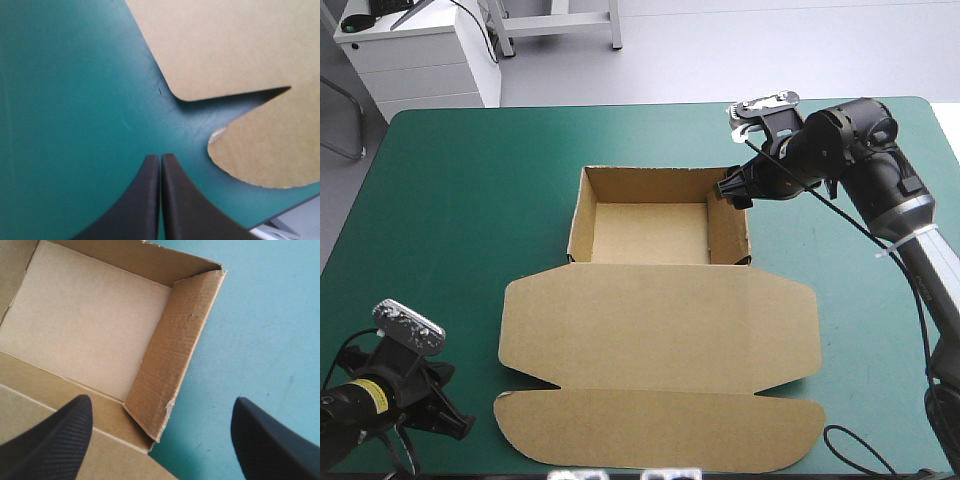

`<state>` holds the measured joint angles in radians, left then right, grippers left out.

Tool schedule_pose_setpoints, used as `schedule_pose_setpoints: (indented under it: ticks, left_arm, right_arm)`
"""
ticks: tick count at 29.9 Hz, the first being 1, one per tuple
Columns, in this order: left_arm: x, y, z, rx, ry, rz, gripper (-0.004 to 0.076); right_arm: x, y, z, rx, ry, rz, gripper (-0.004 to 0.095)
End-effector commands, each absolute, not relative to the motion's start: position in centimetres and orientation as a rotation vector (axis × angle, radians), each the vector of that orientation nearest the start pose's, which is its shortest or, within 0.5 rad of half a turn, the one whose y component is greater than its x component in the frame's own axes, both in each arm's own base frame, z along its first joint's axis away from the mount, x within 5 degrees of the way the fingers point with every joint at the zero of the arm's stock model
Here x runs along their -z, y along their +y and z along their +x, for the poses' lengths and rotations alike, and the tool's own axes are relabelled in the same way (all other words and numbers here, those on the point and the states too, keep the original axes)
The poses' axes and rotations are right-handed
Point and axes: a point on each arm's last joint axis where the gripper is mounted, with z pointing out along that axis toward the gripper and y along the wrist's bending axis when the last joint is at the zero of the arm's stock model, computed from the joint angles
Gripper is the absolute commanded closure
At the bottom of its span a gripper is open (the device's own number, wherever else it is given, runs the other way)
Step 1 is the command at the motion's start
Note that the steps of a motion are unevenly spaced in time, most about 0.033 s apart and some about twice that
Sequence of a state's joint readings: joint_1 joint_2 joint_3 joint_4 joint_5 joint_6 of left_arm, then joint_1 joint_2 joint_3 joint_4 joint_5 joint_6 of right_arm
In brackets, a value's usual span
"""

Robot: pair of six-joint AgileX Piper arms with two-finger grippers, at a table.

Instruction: Fold the box

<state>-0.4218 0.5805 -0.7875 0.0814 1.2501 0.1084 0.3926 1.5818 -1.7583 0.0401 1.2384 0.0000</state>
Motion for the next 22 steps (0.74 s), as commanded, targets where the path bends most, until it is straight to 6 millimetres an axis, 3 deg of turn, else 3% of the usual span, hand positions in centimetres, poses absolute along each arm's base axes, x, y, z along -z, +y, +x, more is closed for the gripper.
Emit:
schedule_pose_setpoints:
  ticks: [1,8,17,22]
  left_arm:
    - [-31.3,-2.3,6.6,0.032,2.464,0.649,0.0731]
    - [-28.6,-2.3,6.6,0.022,2.553,0.647,0.0731]
    - [-28.6,-2.3,6.7,0.027,2.535,0.644,0.0731]
    - [-28.6,-2.3,6.7,0.027,2.535,0.644,0.0731]
  right_arm:
    - [-43.5,12.4,29.6,-0.225,2.423,-0.472,0.0211]
    - [-40.5,13.3,31.8,-0.209,2.541,-0.462,0.0211]
    - [-32.7,15.0,36.9,-0.118,2.723,-0.456,0.0211]
    - [-30.3,15.2,38.3,-0.144,2.774,-0.408,0.0212]
